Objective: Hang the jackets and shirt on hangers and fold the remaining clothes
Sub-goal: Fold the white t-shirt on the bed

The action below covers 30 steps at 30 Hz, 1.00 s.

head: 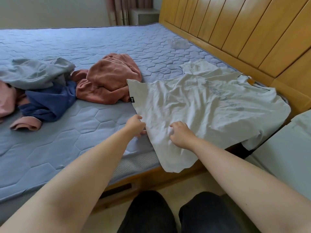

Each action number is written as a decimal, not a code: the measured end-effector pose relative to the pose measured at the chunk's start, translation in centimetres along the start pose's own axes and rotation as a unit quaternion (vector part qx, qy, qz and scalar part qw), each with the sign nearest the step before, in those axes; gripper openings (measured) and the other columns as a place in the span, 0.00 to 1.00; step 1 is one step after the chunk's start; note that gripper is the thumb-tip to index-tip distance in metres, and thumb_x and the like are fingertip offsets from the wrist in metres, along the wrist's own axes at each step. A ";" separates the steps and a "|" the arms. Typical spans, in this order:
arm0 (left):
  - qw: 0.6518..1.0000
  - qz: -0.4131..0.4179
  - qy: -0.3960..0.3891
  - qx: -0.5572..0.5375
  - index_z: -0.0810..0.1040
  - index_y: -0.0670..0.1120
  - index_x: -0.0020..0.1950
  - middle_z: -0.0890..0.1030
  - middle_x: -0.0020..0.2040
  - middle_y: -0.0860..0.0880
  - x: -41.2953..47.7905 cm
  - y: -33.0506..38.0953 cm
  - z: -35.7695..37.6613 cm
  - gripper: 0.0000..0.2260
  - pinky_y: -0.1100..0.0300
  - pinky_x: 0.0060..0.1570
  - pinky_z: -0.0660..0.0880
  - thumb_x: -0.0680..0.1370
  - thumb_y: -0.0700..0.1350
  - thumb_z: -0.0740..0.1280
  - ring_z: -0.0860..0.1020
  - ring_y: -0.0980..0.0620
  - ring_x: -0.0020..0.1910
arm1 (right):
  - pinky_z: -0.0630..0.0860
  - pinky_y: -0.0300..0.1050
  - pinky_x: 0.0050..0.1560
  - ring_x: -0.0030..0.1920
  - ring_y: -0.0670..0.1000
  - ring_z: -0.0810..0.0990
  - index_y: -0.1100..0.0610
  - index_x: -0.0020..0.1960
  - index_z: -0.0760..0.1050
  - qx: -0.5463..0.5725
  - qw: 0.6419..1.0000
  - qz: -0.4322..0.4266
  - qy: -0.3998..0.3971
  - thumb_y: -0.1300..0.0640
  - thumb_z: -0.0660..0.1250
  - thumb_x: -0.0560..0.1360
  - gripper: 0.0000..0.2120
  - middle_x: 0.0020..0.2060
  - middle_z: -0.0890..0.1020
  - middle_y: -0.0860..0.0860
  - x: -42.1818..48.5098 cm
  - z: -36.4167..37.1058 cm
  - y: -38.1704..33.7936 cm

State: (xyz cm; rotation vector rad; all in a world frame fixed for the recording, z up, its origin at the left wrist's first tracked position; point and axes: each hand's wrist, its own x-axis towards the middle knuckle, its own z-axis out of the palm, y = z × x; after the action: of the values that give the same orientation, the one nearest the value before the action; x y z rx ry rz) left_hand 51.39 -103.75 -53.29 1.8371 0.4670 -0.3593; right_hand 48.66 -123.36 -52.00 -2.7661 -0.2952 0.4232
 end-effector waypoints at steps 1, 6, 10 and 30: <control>0.999 0.024 0.021 0.039 0.68 0.44 0.67 0.79 0.49 0.42 0.3 0.6 -0.9 0.18 0.58 0.33 0.73 0.77 0.37 0.60 0.80 0.46 0.38 | 0.62 0.50 0.70 0.71 0.57 0.60 0.59 0.73 0.61 -0.014 1.000 -0.004 0.001 0.58 0.57 0.78 0.24 0.70 0.63 0.56 0.6 -0.4 -0.3; 0.965 0.155 0.122 0.175 0.77 0.45 0.50 0.78 0.45 0.45 3.1 4.8 -4.7 0.09 0.59 0.40 0.70 0.74 0.36 0.61 0.75 0.46 0.43 | 0.61 0.50 0.70 0.72 0.57 0.58 0.58 0.75 0.57 -0.043 0.998 -0.026 0.021 0.57 0.58 0.78 0.27 0.72 0.61 0.55 5.0 -3.8 -1.3; 0.900 0.179 0.196 0.344 0.73 0.47 0.67 0.72 0.67 0.44 7.1 7.3 -6.9 0.21 0.53 0.61 0.68 0.74 0.39 0.62 0.68 0.43 0.66 | 0.60 0.51 0.71 0.71 0.58 0.60 0.59 0.74 0.59 -0.039 0.999 -0.017 0.030 0.57 0.59 0.77 0.26 0.71 0.63 0.56 10.6 -6.7 -1.6; 0.661 0.170 0.120 0.721 0.50 0.56 0.78 0.76 0.55 0.48 21.8 12.9 -13.0 0.32 0.56 0.41 0.74 0.79 0.39 0.58 0.76 0.47 0.52 | 0.49 0.67 0.72 0.77 0.56 0.39 0.46 0.77 0.38 -0.019 0.994 -0.036 -0.103 0.43 0.66 0.72 0.46 0.77 0.39 0.50 30.3 -8.3 -8.4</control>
State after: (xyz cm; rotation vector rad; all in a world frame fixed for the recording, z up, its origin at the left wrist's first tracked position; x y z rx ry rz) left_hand 76.85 -91.93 -48.78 3.5066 -0.1565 -0.1929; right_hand 78.35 -110.41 -49.34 -2.7411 -0.4539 0.6921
